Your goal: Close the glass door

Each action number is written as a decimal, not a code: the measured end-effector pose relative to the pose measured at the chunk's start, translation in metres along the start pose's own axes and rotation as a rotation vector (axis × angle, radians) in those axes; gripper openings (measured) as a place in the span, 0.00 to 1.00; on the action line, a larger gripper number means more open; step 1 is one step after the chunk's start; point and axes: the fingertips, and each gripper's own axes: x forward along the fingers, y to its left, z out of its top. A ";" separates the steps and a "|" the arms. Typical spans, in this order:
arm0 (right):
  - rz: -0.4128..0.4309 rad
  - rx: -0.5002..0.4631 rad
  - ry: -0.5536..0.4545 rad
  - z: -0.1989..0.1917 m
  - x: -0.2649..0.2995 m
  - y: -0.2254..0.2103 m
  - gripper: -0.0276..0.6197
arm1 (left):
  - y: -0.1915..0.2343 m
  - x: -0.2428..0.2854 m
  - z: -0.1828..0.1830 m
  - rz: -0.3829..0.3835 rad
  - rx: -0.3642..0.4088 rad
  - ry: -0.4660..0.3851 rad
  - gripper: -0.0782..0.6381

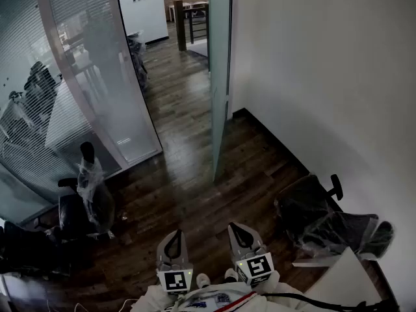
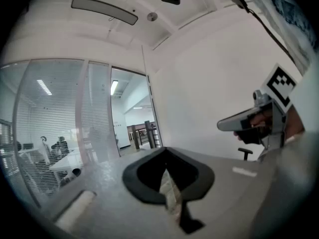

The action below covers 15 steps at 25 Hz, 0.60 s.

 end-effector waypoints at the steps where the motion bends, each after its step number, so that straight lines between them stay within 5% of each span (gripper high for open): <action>1: 0.000 0.003 0.004 0.000 0.000 -0.004 0.05 | -0.002 0.004 0.001 0.004 -0.001 -0.007 0.11; 15: -0.020 0.076 -0.017 -0.006 -0.002 -0.057 0.05 | -0.033 0.049 -0.009 -0.013 0.048 0.007 0.11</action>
